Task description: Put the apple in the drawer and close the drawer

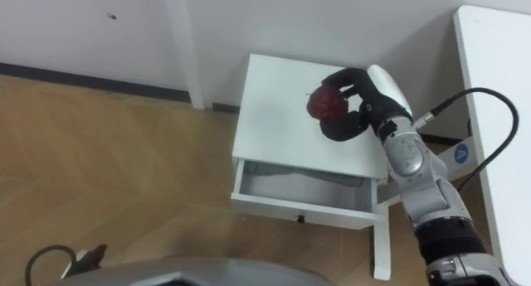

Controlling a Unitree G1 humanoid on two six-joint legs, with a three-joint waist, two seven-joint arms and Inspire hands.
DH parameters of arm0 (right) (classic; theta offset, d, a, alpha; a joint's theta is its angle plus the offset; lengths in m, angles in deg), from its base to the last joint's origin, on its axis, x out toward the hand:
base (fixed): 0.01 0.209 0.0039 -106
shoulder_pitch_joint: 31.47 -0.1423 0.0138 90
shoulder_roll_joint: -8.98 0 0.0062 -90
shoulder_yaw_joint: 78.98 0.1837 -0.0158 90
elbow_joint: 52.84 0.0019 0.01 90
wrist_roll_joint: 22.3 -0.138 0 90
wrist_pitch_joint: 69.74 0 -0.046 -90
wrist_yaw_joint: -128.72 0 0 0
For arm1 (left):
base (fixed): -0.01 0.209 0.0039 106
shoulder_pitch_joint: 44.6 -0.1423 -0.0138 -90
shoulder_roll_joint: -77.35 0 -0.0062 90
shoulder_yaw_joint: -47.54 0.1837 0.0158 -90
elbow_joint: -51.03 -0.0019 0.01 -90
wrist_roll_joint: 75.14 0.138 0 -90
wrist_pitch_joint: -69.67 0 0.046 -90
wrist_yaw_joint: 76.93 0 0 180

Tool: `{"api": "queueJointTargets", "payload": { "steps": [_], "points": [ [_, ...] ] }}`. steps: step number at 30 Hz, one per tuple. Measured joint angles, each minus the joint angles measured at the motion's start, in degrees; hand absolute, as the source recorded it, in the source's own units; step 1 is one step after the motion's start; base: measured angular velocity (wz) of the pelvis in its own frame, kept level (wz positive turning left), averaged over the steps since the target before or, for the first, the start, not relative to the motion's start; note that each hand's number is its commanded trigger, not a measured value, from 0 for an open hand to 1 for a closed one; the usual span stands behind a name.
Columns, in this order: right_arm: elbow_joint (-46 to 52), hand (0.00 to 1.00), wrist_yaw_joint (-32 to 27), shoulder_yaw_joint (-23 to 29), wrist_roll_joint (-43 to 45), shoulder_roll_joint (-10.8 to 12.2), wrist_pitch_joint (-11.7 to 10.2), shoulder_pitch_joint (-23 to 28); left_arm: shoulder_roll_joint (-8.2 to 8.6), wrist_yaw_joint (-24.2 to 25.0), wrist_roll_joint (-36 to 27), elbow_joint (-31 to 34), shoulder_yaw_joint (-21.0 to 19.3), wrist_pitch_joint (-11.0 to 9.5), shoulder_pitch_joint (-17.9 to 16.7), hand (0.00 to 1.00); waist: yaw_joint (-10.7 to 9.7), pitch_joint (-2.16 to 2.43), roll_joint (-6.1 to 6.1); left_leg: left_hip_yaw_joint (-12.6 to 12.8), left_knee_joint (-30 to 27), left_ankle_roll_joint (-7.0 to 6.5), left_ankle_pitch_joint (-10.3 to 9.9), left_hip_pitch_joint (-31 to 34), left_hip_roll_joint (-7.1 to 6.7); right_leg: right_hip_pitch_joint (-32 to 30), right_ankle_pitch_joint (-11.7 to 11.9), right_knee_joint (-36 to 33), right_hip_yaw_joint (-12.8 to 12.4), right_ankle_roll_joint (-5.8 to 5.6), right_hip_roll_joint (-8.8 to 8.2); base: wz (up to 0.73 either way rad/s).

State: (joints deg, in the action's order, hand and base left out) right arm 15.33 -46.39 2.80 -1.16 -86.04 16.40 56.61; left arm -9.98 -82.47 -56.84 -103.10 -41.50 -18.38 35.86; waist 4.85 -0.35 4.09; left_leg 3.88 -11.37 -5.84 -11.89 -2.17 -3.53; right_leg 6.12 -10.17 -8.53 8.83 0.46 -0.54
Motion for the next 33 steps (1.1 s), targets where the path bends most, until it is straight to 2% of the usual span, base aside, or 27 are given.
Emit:
{"api": "queueJointTargets", "payload": {
  "steps": [7,17,18,19,20,33],
  "points": [
    [0.0,1.0,1.8,-0.1,0.9,0.4,0.1,0.3,0.51,0.1,0.0,0.0,0.0,0.0,-0.1,0.0,0.0,-0.19,-0.04,0.0,-0.1,-0.04,0.0,0.2,-0.01,-0.1,0.0,-0.1,-0.3,0.0,0.06,0.0],
    [-1.2,1.0,2.1,-0.1,1.9,1.7,0.2,1.5,0.93,0.1,0.0,0.1,-0.2,0.0,-0.2,0.0,0.0,-0.16,-0.03,-0.5,-0.3,-0.05,0.0,0.6,-0.11,-0.3,0.0,-0.1,-0.2,0.0,0.03,0.01],
    [-1.2,0.76,2.1,-0.1,1.9,1.7,0.2,1.6,0.94,0.1,0.0,0.1,-0.2,0.0,-0.3,0.0,0.0,-0.15,-0.04,-0.5,-0.3,-0.05,0.0,0.6,-0.11,-0.3,0.0,-0.1,-0.2,0.0,0.02,0.0],
    [-1.2,0.11,2.1,-0.1,1.9,1.8,0.2,1.7,0.94,0.2,0.0,0.1,-0.2,0.0,-0.3,0.0,0.0,-0.15,-0.06,-0.5,-0.3,-0.05,0.0,0.6,-0.11,-0.3,0.0,-0.1,-0.2,0.0,0.02,0.0],
    [-1.2,0.0,2.1,-0.1,1.9,1.9,0.2,1.9,0.94,0.4,0.0,0.2,-0.3,0.0,-0.3,0.0,0.1,-0.14,-0.06,-0.5,-0.3,-0.05,0.0,0.6,-0.11,-0.3,0.0,-0.1,-0.3,0.0,0.01,0.0],
    [-1.2,0.0,2.1,-0.1,1.9,2.8,0.2,4.1,0.96,1.2,0.0,1.8,-0.2,0.2,-1.4,0.0,-0.1,-0.02,-0.34,-0.7,-0.4,-0.06,0.0,0.6,-0.13,-0.1,0.0,-0.1,-0.6,0.0,0.05,0.0]
  ]
}}
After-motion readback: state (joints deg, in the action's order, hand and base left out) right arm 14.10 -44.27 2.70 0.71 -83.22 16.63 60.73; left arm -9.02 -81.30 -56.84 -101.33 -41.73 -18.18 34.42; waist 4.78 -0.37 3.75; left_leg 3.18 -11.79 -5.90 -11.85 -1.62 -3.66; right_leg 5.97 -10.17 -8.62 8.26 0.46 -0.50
